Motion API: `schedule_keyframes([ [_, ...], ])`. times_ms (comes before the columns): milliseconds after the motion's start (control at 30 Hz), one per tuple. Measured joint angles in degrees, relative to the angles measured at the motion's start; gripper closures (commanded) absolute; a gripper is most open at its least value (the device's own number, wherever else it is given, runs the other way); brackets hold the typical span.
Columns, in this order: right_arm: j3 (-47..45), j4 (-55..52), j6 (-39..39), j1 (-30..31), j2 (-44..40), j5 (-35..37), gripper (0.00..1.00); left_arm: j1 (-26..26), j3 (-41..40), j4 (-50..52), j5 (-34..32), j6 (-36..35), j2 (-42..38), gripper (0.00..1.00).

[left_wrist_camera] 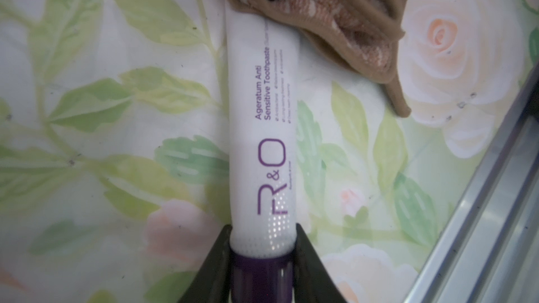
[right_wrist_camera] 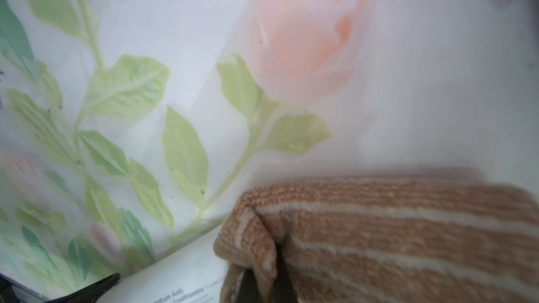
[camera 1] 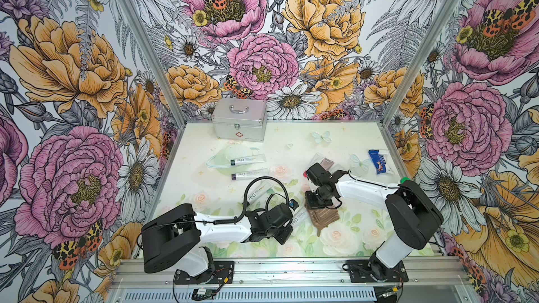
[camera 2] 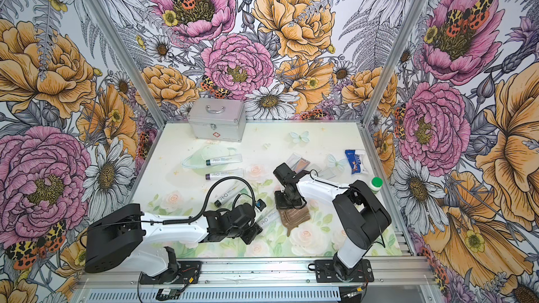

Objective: Wipe the surface of the toothpaste tube
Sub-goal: Wipe the dirt from the toothpaste tube.

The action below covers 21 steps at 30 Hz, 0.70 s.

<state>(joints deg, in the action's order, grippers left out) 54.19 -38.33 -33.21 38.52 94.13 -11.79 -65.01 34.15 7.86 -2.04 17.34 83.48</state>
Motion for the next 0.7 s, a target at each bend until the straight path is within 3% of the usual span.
schedule_keyframes([
  [133,-0.04,0.04,-1.77,3.54,-0.76,-0.42,1.0,0.0,0.0,0.26,0.0,-0.22,0.28,0.68],
  [300,-0.68,0.72,-2.1,3.67,-0.76,-0.79,1.0,0.0,0.02,0.42,0.0,-0.42,0.28,0.68],
  [700,-4.07,3.19,0.72,-5.97,-1.33,-4.92,1.0,0.07,0.0,-0.22,-0.07,-0.39,-0.26,0.67],
])
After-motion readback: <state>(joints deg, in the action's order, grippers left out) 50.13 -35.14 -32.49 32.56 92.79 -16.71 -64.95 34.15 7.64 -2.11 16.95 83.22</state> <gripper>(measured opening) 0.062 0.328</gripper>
